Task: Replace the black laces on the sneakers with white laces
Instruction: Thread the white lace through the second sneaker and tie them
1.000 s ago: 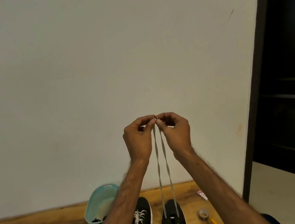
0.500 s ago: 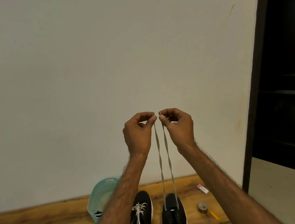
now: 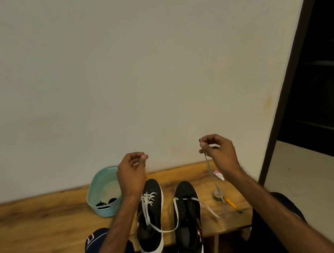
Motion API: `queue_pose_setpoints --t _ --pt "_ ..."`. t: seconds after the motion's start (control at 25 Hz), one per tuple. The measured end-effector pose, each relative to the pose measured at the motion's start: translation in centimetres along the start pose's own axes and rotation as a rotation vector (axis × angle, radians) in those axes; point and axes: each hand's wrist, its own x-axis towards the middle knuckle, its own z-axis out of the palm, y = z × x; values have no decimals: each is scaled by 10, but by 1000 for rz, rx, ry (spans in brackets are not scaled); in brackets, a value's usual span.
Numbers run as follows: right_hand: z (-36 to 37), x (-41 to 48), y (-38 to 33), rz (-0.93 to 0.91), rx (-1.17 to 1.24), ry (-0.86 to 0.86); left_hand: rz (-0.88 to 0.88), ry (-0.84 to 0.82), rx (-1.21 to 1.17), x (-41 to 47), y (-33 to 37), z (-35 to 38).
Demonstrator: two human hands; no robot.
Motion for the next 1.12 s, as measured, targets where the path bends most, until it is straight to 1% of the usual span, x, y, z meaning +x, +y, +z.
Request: queue_pose_setpoints --t 0.12,0.24,0.28,0.36,0.44,0.48,0.52,0.56,0.64,0.76,0.88,0.92,1.0,1.12 --pt "1 -5 52 74 -100 -61 -66 -36 97 -12 -49 12" --pt "4 -6 92 163 -179 -134 -186 -154 199 -27 -89 30" --pt "4 -7 98 188 -209 -152 -196 -207 262 -33 -97 35" --pt "8 1 115 209 -282 -176 -211 -381 414 -43 -117 51" --pt "12 8 125 187 -331 -192 -240 -600 519 -52 -131 66" --pt "15 10 129 172 -351 -196 -247 -685 565 -56 -136 74" --pt "18 13 134 158 -374 -203 -252 -741 607 -60 -141 82" --pt "22 14 138 145 -398 -216 -253 -765 629 -62 -145 88" --pt "29 14 148 134 -446 -280 -277 -731 619 -65 -152 95" --pt "37 12 163 172 -478 -360 -367 -581 593 -63 -162 88" --pt "40 4 172 168 -503 -404 -344 -465 583 -58 -167 75" --pt "41 2 174 168 -524 -414 -333 -458 559 -59 -166 74" --pt "44 -3 178 199 -574 -443 -329 -515 561 -63 -161 80" --pt "47 -9 183 248 -642 -490 -315 -574 714 -67 -162 90"
